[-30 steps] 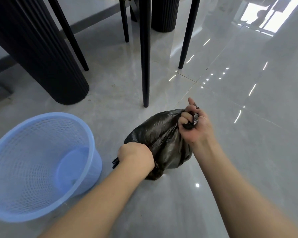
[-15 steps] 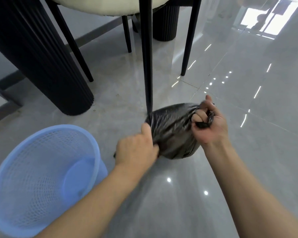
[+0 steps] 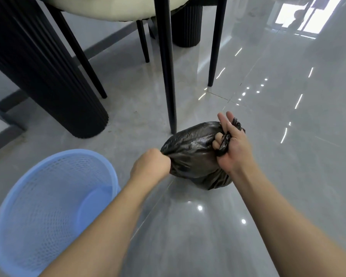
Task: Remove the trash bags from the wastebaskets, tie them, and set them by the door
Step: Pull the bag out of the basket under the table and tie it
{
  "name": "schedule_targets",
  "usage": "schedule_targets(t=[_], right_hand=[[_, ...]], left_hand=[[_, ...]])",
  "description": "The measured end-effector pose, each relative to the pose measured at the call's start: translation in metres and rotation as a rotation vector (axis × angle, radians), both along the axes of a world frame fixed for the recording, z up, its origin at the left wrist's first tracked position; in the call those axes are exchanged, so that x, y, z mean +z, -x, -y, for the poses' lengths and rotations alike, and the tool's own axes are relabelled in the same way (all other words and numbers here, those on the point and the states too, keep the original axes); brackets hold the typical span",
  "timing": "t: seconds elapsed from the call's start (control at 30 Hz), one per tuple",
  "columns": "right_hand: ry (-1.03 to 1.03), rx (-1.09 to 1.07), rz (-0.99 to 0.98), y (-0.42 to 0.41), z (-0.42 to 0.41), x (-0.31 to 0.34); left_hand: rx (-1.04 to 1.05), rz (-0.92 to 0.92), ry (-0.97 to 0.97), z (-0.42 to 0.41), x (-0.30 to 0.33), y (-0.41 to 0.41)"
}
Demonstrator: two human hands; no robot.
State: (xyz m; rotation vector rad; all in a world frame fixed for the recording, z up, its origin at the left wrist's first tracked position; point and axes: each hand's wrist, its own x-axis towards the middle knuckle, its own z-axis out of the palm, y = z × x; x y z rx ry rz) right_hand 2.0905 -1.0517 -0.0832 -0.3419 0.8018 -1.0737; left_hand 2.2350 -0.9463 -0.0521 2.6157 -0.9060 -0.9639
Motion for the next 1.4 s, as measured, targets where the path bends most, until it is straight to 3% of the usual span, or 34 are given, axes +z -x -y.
schedule_targets(t=[0.07, 0.1, 0.2, 0.3, 0.47, 0.63, 0.7, 0.73, 0.8, 0.87, 0.93, 1.0, 1.13, 1.23, 1.4], right_hand=[[-0.029, -0.076, -0.028, -0.004, 0.000, 0.000], [-0.045, -0.114, -0.052, -0.006, 0.001, 0.000], [-0.066, -0.177, -0.029, -0.006, 0.010, 0.000], [-0.046, -0.130, 0.068, 0.002, 0.015, 0.006], [0.022, 0.062, 0.201, -0.005, 0.001, 0.009], [-0.108, -0.015, 0.422, 0.000, 0.013, 0.013], [-0.120, -0.101, 0.489, 0.006, 0.024, 0.019], [-0.105, -0.126, 0.477, 0.007, 0.027, 0.023], [-0.033, -0.124, 0.378, 0.004, 0.027, 0.029], [0.080, -0.025, 0.219, -0.007, 0.016, 0.031], [0.222, 0.139, 0.015, -0.018, 0.003, 0.026], [0.343, 0.326, -0.190, -0.025, -0.008, 0.016], [0.407, 0.628, -0.491, -0.023, -0.021, -0.006], [0.460, 0.756, -0.763, -0.017, -0.022, -0.020], [0.451, 0.747, -0.832, -0.013, -0.019, -0.024]], left_hand=[[0.283, -0.481, 0.243, 0.003, 0.007, 0.006], [0.328, -0.604, 0.330, 0.003, 0.008, 0.010], [0.152, -0.730, 0.383, -0.005, 0.015, 0.017], [-0.155, -0.582, 0.318, -0.013, 0.017, 0.012], [-0.735, 0.125, 0.053, -0.024, 0.022, 0.013], [-0.706, 0.449, -0.035, -0.032, 0.027, 0.018], [-0.609, 0.364, -0.063, -0.028, 0.034, 0.019], [-0.521, 0.214, -0.044, -0.025, 0.037, 0.020], [-0.258, -0.243, 0.017, -0.017, 0.045, 0.021], [-0.112, -0.467, 0.065, -0.012, 0.051, 0.022], [-0.219, -0.366, 0.094, -0.009, 0.050, 0.025], [-0.411, -0.143, 0.070, -0.011, 0.047, 0.026], [-0.635, 0.201, 0.076, -0.021, 0.041, 0.012], [-0.694, 0.238, 0.082, -0.026, 0.034, -0.001], [-0.697, 0.250, 0.025, -0.039, 0.024, -0.014]])
